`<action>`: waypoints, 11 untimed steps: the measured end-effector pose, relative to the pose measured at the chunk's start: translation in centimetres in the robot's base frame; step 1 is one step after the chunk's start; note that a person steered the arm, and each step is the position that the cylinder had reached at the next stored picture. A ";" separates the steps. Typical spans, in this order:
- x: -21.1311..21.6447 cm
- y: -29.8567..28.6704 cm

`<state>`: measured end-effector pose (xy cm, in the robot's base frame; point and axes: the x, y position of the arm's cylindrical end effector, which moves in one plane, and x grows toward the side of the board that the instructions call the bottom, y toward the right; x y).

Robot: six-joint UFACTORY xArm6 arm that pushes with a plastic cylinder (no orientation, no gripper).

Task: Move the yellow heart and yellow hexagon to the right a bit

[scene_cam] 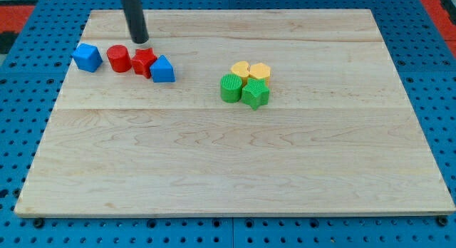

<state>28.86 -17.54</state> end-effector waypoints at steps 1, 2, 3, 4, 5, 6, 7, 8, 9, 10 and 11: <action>0.6 -0.3; 0.8 -0.4; 1.7 -1.8; 1.7 -1.9; 0.0 2.2; -0.5 8.4; 2.4 13.7; 8.9 12.2; 13.2 6.6; 13.0 1.7; 11.7 0.9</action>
<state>40.53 -16.61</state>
